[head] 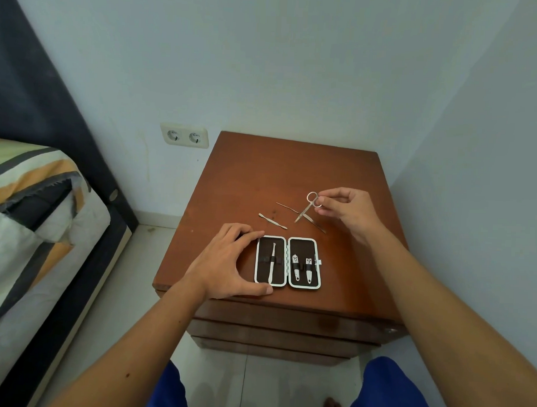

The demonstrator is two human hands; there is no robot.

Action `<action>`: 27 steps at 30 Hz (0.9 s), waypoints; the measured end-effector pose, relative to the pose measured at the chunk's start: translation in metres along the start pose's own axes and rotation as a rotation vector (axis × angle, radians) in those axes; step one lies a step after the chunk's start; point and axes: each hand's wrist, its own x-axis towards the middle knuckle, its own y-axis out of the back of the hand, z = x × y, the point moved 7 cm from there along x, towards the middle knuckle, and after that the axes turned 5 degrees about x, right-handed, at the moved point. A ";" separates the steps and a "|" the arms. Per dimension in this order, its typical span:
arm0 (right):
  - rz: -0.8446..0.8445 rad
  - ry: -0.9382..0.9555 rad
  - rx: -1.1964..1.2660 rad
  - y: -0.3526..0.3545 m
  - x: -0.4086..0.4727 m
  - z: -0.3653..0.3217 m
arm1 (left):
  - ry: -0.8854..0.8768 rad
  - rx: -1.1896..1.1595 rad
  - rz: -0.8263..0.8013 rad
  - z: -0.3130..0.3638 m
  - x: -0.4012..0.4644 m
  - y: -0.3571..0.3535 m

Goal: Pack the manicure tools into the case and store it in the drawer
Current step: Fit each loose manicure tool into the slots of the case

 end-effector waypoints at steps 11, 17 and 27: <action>-0.112 0.006 -0.163 -0.005 -0.044 0.000 | 0.015 0.005 -0.013 0.001 -0.001 0.000; -0.100 -0.005 -0.308 -0.013 -0.045 0.016 | 0.024 0.008 -0.020 0.000 -0.001 0.000; -0.123 0.087 -0.520 -0.024 -0.047 0.001 | 0.017 0.019 -0.008 -0.001 0.000 -0.001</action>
